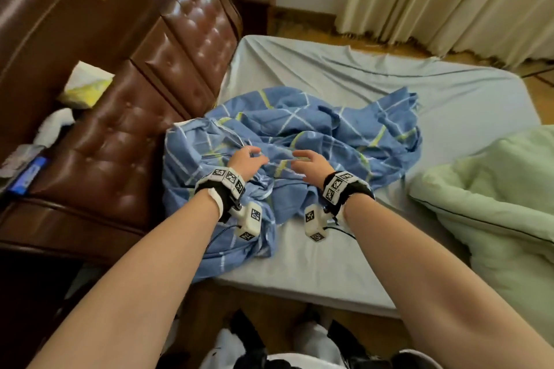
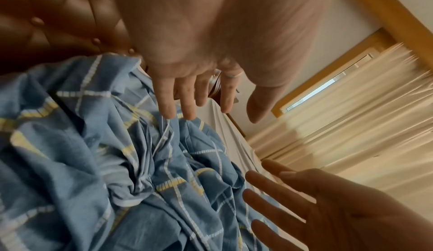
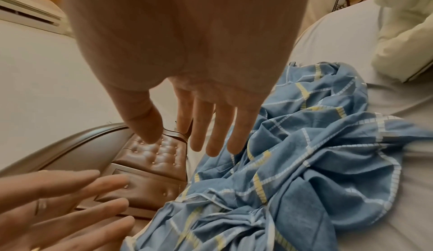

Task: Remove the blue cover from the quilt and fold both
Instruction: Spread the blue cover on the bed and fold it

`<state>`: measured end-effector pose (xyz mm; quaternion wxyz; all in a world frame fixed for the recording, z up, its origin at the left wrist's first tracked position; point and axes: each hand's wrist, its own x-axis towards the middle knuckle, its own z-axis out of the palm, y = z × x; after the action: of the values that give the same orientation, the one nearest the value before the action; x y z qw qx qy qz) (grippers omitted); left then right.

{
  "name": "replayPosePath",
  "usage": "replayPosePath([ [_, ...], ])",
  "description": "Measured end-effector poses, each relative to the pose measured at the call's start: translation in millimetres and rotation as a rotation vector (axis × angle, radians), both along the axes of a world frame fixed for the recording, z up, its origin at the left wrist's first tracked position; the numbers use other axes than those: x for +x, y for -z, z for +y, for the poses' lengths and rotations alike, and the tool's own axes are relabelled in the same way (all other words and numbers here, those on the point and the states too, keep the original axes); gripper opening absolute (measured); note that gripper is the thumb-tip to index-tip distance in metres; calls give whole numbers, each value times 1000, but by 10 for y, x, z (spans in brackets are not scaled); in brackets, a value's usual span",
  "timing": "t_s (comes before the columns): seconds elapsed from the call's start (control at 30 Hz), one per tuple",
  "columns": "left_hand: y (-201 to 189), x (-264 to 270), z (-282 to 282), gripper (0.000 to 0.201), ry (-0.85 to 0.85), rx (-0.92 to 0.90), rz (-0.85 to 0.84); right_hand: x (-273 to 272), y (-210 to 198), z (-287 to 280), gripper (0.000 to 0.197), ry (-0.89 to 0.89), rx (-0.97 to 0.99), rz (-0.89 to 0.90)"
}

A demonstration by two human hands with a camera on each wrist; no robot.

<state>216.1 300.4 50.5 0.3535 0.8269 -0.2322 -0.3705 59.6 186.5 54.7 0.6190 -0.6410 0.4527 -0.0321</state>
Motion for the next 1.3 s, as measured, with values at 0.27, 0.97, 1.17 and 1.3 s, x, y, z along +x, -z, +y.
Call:
replayPosePath([
  [0.27, 587, -486, -665, 40, 36, 161, 17, -824, 752, -873, 21, -59, -69, 324],
  [0.97, 2976, -1456, -2519, 52, 407, 399, -115, -1945, 3547, -2468, 63, 180, 82, 762],
  [1.17, 2731, -1724, -2640, 89, 516, 411, -200, -1884, 3200, -2445, 22, 310, -7, 393],
  [1.3, 2154, -1858, -2830, 116, 569, 330, -278, -1896, 2477, -2609, 11, 323, -147, 280],
])
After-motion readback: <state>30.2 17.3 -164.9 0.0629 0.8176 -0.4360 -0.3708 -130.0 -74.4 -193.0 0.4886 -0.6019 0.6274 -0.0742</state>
